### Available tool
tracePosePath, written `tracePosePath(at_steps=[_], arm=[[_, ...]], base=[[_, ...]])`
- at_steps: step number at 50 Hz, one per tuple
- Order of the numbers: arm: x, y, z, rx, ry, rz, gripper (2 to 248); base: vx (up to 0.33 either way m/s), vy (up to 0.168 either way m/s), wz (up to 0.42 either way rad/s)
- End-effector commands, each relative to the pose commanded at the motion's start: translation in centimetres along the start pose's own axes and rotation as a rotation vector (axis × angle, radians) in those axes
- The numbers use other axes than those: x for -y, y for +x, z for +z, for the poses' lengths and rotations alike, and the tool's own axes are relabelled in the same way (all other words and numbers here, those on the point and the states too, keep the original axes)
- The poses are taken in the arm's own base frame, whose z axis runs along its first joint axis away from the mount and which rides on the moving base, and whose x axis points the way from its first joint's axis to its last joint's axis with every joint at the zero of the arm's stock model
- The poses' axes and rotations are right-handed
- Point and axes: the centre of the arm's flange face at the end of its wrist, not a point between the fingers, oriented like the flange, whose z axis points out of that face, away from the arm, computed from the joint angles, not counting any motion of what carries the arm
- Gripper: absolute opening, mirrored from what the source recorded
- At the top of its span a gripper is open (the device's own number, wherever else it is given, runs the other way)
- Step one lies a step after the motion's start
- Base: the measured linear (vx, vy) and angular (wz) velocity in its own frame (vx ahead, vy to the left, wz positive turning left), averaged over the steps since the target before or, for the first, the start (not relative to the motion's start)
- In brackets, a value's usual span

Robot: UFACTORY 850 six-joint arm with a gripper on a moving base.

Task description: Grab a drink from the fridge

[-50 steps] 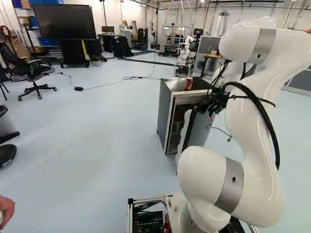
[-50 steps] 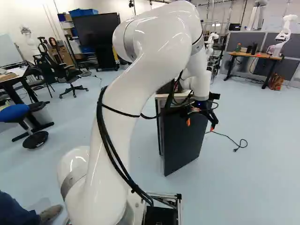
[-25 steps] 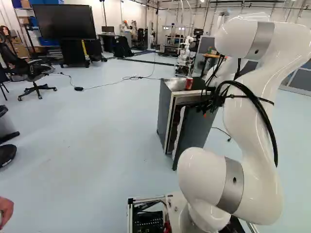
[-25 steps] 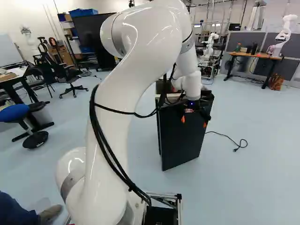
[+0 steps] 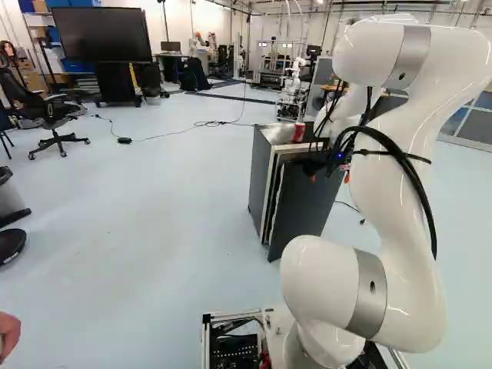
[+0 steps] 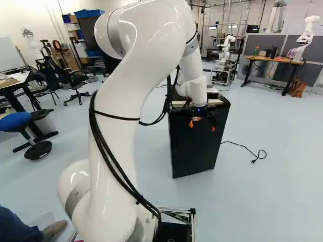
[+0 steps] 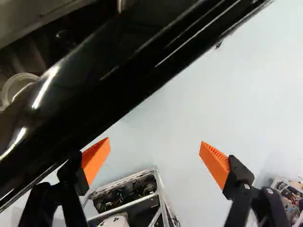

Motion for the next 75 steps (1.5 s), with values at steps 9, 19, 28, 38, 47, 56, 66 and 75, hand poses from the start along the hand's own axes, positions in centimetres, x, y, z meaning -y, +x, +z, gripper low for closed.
tracePosePath(at_steps=[9, 19, 28, 38, 47, 56, 66, 75], arm=[[1.4, 0.3, -0.2, -0.053, 0.007, -0.021, 247], [2.5, 0.7, -0.4, -0.109, 0.013, -0.038, 247], [3.4, 0.9, -0.6, -0.145, 0.019, -0.051, 247], [4.3, 1.0, -0.8, -0.158, 0.024, -0.065, 247], [5.0, 1.0, -0.9, -0.159, 0.028, -0.075, 247], [5.2, 1.0, -0.9, -0.159, 0.029, -0.078, 247], [5.3, 1.1, -0.8, -0.161, 0.03, -0.081, 247], [5.4, 1.2, -0.8, -0.162, 0.03, -0.083, 247]], base=[[0.0, 0.0, 0.0], [0.0, 0.0, 0.0], [0.0, 0.0, 0.0], [0.0, 0.0, 0.0], [0.0, 0.0, 0.0], [0.0, 0.0, 0.0], [0.0, 0.0, 0.0], [0.0, 0.0, 0.0]])
